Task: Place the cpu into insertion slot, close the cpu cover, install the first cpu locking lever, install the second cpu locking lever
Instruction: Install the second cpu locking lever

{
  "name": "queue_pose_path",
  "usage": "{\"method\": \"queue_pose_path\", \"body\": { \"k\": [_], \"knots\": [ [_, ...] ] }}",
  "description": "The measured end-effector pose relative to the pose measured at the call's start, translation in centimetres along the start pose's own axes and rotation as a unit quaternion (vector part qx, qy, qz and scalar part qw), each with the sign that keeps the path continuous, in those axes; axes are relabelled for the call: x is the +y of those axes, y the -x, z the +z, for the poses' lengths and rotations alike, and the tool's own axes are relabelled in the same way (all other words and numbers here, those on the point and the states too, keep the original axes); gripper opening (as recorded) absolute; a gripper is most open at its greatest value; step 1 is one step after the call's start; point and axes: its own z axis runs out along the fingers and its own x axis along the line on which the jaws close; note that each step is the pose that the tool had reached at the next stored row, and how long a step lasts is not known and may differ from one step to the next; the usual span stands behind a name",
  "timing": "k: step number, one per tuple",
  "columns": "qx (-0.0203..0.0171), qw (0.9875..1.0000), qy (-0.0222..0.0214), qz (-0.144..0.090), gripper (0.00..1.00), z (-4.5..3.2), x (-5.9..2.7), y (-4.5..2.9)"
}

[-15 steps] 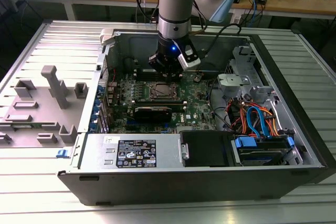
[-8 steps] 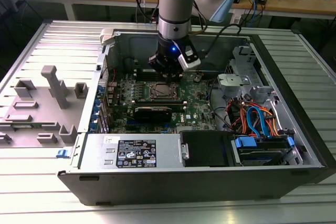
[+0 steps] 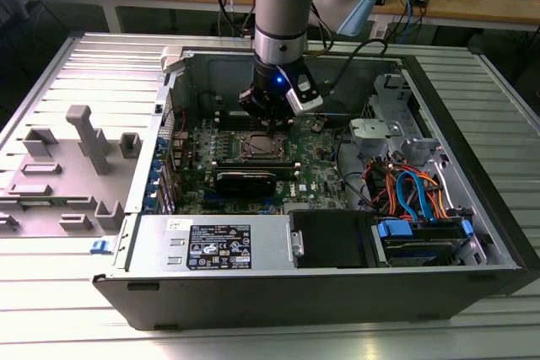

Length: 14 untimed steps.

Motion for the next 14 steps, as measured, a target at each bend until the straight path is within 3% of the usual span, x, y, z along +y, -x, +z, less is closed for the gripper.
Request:
{"method": "queue_pose_path", "body": {
  "k": [14],
  "knots": [
    [0.0,1.0,0.0,0.0,0.11,-0.19,-0.4,-0.01]
  ]
}}
